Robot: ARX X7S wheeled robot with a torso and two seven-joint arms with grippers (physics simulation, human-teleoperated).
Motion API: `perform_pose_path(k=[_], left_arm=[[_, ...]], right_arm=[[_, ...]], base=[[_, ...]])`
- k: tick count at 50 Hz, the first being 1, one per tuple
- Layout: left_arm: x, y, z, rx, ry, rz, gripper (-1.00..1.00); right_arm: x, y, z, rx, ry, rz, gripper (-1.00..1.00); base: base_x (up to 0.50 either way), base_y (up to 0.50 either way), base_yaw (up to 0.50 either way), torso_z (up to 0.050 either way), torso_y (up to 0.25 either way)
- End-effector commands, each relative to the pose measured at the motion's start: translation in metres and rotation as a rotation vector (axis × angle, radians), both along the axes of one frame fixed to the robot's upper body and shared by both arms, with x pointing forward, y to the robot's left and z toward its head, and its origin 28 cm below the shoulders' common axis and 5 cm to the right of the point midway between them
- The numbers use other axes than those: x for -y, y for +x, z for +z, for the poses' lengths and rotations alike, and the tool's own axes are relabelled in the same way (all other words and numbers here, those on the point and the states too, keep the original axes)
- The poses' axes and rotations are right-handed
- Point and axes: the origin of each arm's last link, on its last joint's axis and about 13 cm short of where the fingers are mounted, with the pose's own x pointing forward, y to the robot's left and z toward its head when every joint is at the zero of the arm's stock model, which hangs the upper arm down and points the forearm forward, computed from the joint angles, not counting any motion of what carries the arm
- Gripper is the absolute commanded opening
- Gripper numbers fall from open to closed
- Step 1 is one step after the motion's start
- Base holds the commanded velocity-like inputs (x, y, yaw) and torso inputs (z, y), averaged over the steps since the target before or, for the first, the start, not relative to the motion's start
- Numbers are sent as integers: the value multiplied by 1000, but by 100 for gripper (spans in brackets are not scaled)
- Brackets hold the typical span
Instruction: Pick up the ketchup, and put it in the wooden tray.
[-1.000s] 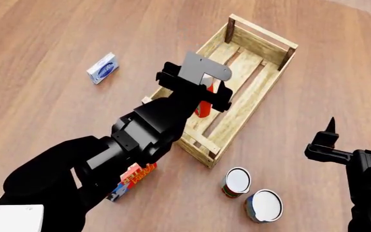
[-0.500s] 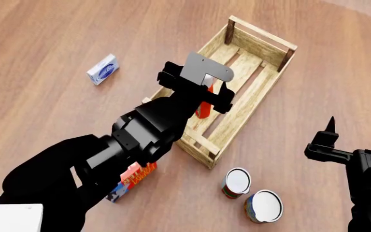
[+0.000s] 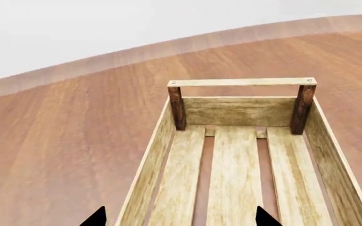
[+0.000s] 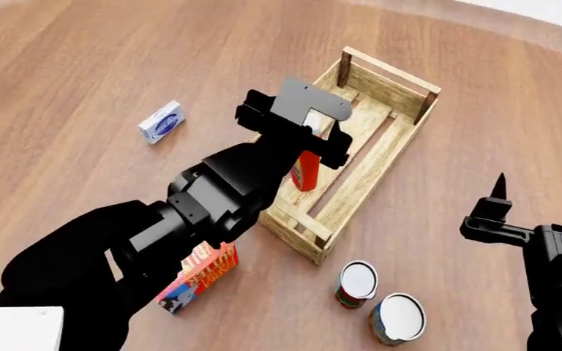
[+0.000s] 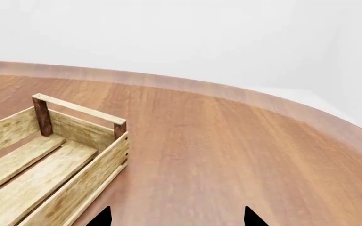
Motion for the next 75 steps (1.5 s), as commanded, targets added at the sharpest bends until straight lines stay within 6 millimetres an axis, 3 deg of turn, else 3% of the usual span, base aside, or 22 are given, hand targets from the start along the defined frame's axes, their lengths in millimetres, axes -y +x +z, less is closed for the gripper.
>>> perform_pose_path(k=[1, 16, 29, 39, 47, 49, 55, 63, 75], left_arm=[[1, 1, 8, 13, -26, -8, 100], [11, -3, 22, 12, -89, -60, 100], [10, 3, 57, 66, -230, -101, 100], [-38, -36, 64, 90, -396, -69, 100], [-70, -66, 54, 97, -457, -13, 100], [-76, -72, 50, 91, -466, 1, 100], [-92, -88, 35, 115, -466, 94, 100], [-114, -112, 15, 106, -466, 210, 100], [-144, -132, -11, 81, -469, 403, 100]], right_arm=[[0, 0, 0, 10, -5, 9, 100], [0, 0, 0, 11, -8, 10, 100], [0, 0, 0, 13, -14, 16, 100], [0, 0, 0, 7, -18, 32, 100], [0, 0, 0, 4, -20, 49, 100], [6, -19, 6, -2, -24, 44, 100], [-4, -13, 4, 21, -9, 46, 100], [1, -35, 5, 48, 4, 57, 100], [-7, -52, 12, 30, -39, 86, 100]], base=[[0, 0, 0, -15, 98], [0, 0, 0, -15, 98], [0, 0, 0, -15, 98], [0, 0, 0, -15, 95], [0, 0, 0, -15, 87], [0, 0, 0, -14, 57], [0, 0, 0, -1, 1], [0, 0, 0, 0, 0], [0, 0, 0, 0, 0]])
